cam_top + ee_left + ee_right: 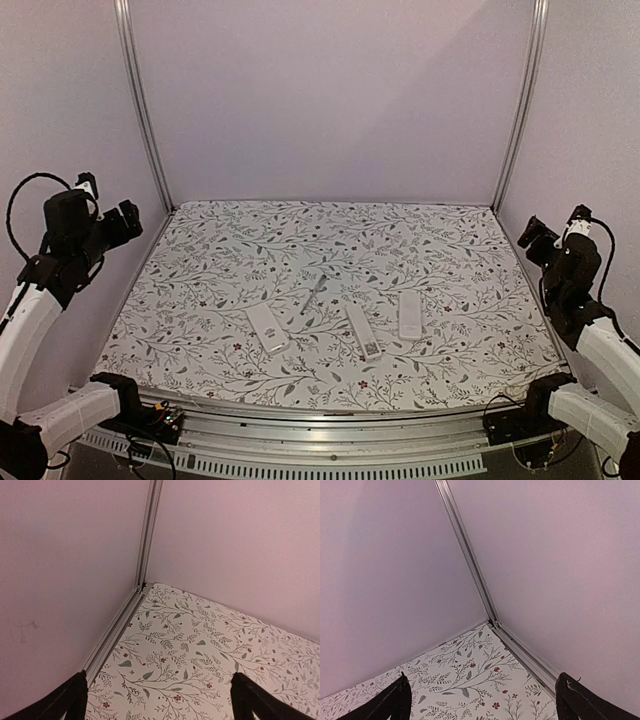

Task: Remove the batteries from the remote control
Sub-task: Pick up the remote control from the center of the board.

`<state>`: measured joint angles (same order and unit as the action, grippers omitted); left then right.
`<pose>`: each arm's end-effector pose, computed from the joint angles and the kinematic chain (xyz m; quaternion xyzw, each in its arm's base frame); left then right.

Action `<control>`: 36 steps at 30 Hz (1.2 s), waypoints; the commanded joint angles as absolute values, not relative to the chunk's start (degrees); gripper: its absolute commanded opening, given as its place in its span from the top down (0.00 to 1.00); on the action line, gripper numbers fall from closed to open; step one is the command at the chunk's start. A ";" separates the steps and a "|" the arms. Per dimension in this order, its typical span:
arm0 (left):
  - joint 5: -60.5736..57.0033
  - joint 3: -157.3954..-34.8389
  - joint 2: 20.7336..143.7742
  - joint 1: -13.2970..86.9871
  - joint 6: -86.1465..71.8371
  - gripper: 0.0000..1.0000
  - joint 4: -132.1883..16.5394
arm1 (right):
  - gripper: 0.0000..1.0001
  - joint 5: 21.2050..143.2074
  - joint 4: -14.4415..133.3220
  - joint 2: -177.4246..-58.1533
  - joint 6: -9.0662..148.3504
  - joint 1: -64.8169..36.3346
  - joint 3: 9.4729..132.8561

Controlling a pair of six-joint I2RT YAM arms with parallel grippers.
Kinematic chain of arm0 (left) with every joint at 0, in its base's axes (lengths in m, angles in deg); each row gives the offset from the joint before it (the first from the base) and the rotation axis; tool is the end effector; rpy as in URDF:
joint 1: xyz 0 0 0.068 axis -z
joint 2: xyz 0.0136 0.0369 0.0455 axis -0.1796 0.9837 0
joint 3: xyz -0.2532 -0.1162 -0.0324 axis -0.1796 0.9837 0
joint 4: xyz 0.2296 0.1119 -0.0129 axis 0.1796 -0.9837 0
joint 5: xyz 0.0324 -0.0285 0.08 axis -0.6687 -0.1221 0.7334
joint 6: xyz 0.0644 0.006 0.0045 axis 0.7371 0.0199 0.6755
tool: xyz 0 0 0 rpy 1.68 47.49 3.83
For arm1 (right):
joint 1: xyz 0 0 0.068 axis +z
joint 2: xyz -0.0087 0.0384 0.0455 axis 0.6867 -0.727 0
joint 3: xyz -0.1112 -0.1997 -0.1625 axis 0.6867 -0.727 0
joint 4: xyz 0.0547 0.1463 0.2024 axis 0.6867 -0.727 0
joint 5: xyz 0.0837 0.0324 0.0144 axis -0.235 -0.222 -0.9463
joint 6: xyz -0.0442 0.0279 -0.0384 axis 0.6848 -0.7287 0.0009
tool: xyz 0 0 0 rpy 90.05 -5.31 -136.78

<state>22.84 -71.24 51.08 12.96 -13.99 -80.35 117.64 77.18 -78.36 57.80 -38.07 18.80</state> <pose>0.1780 0.0062 0.3392 -0.1931 0.7784 0.0058 0.5973 0.1826 -0.0068 0.2732 0.2475 0.6696 -0.0271 0.6998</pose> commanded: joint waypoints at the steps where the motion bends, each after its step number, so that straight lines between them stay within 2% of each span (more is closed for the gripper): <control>1: 21.48 -70.76 51.34 12.63 -13.39 0.00 -80.05 | 0.01 115.99 71.03 -76.69 56.92 -37.95 19.52; 9: 18.99 -70.25 51.56 12.63 -13.24 0.00 -78.77 | 0.01 111.82 67.92 -76.74 55.27 -37.99 22.66; 12: 14.02 -71.58 52.17 12.70 -11.37 0.00 -77.55 | 0.01 107.01 64.62 -77.67 57.76 -37.96 25.87; 16: 5.77 -76.09 55.28 13.54 -9.97 0.00 -76.22 | 0.01 99.43 57.55 -82.50 59.15 -37.91 32.03; 21: 5.64 -81.45 62.16 18.91 -8.85 0.00 -76.05 | 0.01 91.89 52.38 -91.33 58.13 -34.41 36.52; 28: 2.52 -79.39 66.66 23.09 -7.89 0.00 -72.18 | 0.02 102.71 45.41 -100.76 50.33 -18.90 38.41; 36: 5.31 -75.66 63.76 23.08 -7.08 0.00 -71.64 | 0.03 105.76 43.34 -113.51 39.39 -7.51 38.33</control>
<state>3.67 -76.59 65.85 22.68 -8.37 -73.01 102.73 46.54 -109.24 46.11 -10.94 37.27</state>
